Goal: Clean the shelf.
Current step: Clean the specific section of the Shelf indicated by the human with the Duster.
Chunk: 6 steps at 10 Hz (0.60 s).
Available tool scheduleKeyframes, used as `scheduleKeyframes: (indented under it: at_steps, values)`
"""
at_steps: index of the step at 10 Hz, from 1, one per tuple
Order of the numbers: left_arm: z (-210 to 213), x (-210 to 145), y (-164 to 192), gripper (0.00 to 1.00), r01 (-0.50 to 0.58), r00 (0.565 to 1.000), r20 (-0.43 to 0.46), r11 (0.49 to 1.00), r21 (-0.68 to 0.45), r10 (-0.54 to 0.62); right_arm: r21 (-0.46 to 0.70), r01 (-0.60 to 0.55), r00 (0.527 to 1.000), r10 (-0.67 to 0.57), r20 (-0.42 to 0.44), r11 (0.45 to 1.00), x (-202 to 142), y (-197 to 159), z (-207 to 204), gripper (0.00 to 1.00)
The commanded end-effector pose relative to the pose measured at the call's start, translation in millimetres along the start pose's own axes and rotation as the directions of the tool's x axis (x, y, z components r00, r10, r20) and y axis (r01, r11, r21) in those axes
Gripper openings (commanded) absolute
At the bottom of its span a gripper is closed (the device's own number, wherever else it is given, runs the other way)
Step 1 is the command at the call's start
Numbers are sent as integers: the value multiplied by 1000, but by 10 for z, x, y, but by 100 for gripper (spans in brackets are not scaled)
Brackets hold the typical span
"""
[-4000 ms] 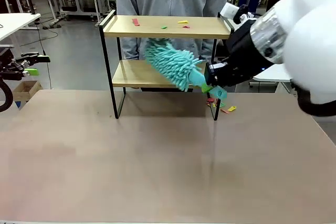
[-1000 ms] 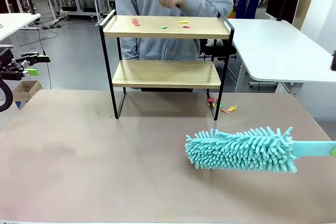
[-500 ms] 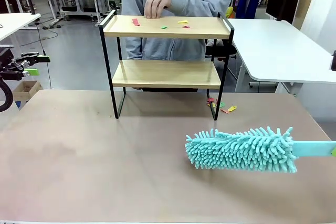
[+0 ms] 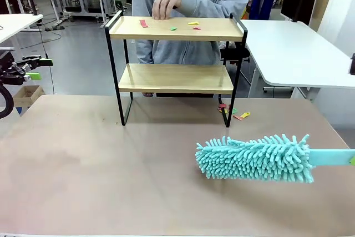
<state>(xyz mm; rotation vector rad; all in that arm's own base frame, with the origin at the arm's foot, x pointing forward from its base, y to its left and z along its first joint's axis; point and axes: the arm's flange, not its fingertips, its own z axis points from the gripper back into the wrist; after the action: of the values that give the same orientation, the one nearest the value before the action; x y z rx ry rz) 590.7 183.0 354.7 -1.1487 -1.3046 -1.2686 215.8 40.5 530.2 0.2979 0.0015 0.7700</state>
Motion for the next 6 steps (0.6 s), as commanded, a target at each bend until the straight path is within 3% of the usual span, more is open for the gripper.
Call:
scheduleKeyframes:
  at_steps: [1, 4, 6]
  values:
    - [-7, 16, -24, 100, 12, 1000, -7, 1000, -4, -12, 14, 8, 1000, -8, 7, 1000, 12, 24, 5, 13]
    - [-7, 16, -24, 100, 12, 1000, -7, 1000, -4, -12, 0, 0, 1000, 0, 0, 1000, 0, 0, 0, 13]
    - [-7, 16, -24, 100, 12, 1000, -7, 1000, -4, -12, 11, -40, 997, 39, 72, 999, 311, 277, 234, 13]
